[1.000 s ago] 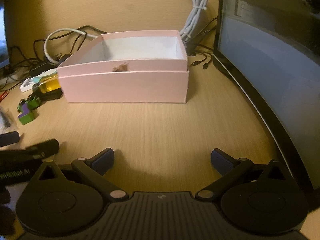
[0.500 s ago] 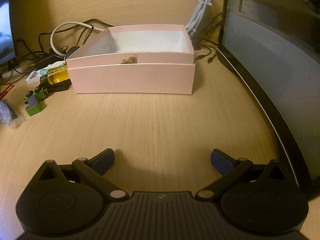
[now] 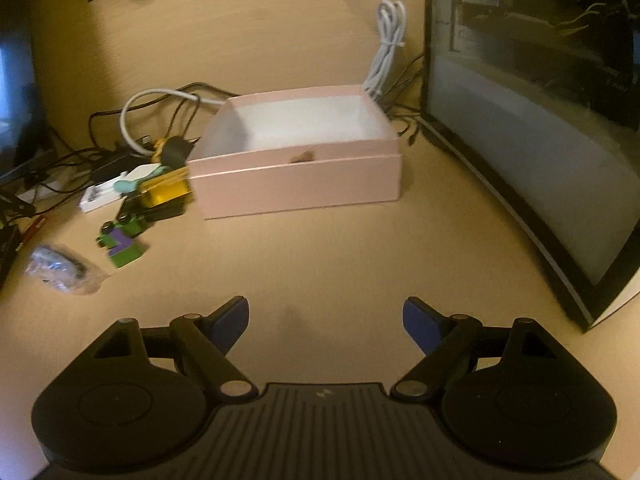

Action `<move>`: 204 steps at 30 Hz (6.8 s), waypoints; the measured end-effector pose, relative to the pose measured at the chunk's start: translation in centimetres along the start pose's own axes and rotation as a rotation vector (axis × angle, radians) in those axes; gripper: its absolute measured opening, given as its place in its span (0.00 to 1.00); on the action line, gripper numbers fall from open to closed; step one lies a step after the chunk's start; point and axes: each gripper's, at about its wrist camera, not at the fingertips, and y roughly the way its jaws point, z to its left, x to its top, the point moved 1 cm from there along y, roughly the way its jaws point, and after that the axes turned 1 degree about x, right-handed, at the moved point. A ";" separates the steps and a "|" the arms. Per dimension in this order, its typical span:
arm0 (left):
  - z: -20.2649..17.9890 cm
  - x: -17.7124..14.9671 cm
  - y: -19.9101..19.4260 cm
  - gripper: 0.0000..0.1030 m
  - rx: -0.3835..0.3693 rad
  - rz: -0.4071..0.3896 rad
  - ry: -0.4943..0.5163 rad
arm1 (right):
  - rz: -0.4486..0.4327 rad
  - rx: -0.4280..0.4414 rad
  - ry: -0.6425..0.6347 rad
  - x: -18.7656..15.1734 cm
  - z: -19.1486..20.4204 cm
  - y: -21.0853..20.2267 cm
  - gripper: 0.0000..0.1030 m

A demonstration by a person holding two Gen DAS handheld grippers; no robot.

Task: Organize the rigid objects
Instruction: 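Grasp the red USB stick from the desk with the left gripper, then grasp the clear plastic bag with the right gripper while the left gripper holds the red USB stick, then drop the red USB stick and the plastic bag into the pink box with both grippers, then grasp the yellow screwdriver with the left gripper while the right gripper grasps the green-purple block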

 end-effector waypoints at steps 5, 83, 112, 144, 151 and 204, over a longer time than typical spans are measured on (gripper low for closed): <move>0.8 0.1 2.1 0.34 -0.013 0.053 -0.033 | 0.009 -0.002 -0.027 -0.6 1.6 -0.1 0.83; -13.0 -16.0 -9.8 0.26 -0.101 -0.130 -0.166 | 0.155 0.671 -0.620 3.1 14.3 0.9 0.12; -13.8 -21.2 -17.1 0.26 -0.168 -0.161 -0.412 | 0.201 0.645 -0.613 -0.1 18.8 5.0 0.24; -25.2 9.2 -10.3 0.27 -0.453 -0.450 -0.406 | -0.023 0.162 -0.116 2.6 -9.2 -6.8 0.19; -23.7 -0.4 -10.7 0.27 -0.410 -0.356 -0.363 | 0.001 0.244 -0.060 4.9 -10.0 -4.4 0.19; -23.8 5.5 -1.2 0.35 -0.190 -0.205 0.257 | 0.111 0.178 -0.102 -0.3 -2.5 3.1 0.61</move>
